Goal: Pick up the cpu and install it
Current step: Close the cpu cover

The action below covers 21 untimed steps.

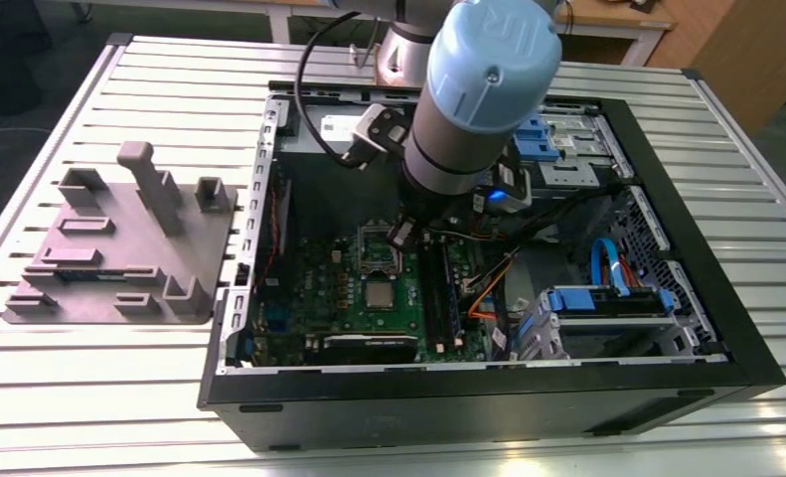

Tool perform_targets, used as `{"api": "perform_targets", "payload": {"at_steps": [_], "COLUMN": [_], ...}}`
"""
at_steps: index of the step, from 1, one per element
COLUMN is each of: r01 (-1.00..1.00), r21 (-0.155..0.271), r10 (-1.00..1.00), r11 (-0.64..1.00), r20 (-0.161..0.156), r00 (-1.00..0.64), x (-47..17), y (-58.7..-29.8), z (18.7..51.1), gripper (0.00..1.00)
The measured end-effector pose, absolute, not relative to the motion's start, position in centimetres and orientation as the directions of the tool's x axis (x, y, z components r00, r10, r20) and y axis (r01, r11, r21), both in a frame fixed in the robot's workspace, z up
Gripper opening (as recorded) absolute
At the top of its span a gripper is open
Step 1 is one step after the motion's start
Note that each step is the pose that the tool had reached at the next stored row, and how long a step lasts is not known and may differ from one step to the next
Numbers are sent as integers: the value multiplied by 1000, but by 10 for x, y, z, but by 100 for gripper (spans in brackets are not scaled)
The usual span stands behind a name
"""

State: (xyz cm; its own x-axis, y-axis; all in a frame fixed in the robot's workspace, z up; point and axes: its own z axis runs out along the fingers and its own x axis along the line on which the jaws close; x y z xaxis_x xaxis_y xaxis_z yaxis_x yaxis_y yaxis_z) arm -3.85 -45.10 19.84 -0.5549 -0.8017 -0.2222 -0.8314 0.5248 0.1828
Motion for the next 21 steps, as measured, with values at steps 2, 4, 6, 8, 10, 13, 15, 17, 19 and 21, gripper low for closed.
{"api": "perform_targets", "payload": {"at_steps": [2, 4, 6, 8, 10, 13, 15, 17, 19, 21], "r01": [-832, -832, -833, -833, -834, -836, -837, -838, -839, -839], "r21": [181, 179, 176, 175, 174, 173, 173, 173, 173, 173], "r10": [-803, -804, -806, -807, -809, -811, -812, -813, -813, -814], "r11": [525, 525, 524, 524, 523, 520, 519, 518, 517, 516], "r20": [-220, -216, -213, -210, -208, -207, -207, -207, -207, -207], "r00": [-554, -553, -552, -552, -550, -547, -546, -545, -544, -543], "x": [-39, -40, -40, -41, -41, -42, -42, -43, -43, -44], "y": [-451, -451, -451, -451, -451, -451, -451, -451, -451, -451], "z": [199, 199, 200, 200, 201, 202, 203, 204, 206, 208], "gripper": [11, 11, 11, 11, 11, 11, 11, 11, 11, 11]}}
